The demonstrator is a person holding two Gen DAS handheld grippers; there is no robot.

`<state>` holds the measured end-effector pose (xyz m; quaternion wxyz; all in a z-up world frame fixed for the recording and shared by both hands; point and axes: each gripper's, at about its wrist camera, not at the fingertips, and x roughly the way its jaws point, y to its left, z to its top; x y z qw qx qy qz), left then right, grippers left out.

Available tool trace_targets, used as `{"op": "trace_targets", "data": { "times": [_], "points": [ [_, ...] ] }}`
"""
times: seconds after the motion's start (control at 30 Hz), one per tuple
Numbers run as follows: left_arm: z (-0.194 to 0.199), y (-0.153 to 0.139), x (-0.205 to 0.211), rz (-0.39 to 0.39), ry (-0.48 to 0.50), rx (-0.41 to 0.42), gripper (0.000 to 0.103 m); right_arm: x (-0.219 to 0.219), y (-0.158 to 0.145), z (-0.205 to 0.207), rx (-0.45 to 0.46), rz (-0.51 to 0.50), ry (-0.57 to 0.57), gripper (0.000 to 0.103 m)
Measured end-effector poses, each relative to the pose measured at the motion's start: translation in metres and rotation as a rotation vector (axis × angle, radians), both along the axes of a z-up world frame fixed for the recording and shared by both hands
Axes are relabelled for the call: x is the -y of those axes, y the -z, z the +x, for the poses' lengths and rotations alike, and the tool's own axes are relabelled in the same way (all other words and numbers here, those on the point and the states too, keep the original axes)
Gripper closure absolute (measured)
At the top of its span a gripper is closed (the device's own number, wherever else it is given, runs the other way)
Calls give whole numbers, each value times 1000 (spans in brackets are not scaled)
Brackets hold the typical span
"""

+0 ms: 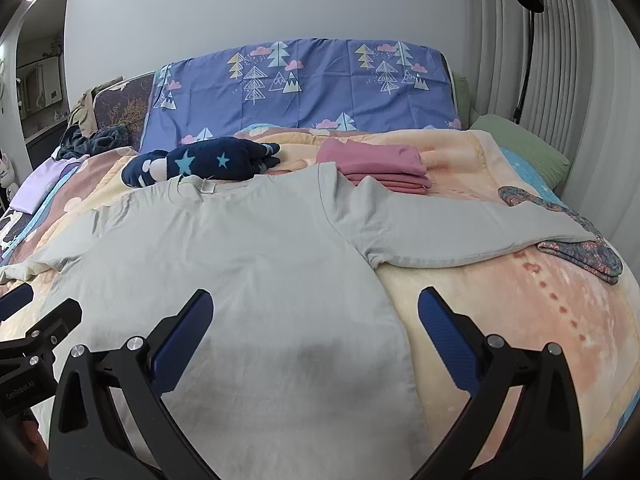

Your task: Fold small clothes

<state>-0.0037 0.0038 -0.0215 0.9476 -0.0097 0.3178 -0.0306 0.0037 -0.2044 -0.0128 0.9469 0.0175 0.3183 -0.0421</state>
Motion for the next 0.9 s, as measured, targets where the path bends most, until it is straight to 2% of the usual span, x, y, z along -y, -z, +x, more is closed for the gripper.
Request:
{"op": "trace_targets", "data": {
  "times": [0.1, 0.33, 0.47, 0.7, 0.9],
  "points": [
    [0, -1, 2, 15, 17, 6, 2, 0, 0, 0, 1, -3, 5, 1],
    [7, 3, -2, -15, 41, -69, 7, -1, -1, 0, 4, -7, 11, 1],
    [6, 4, -8, -31, 12, -58, 7, -1, 0, 0, -1, -6, 15, 1],
    [4, 5, -2, -3, 36, -47, 7, 0, 1, 0, -10, -1, 19, 1],
    [5, 7, -5, -28, 44, -55, 6, -2, 6, 2, -17, -5, 11, 1]
  ]
}}
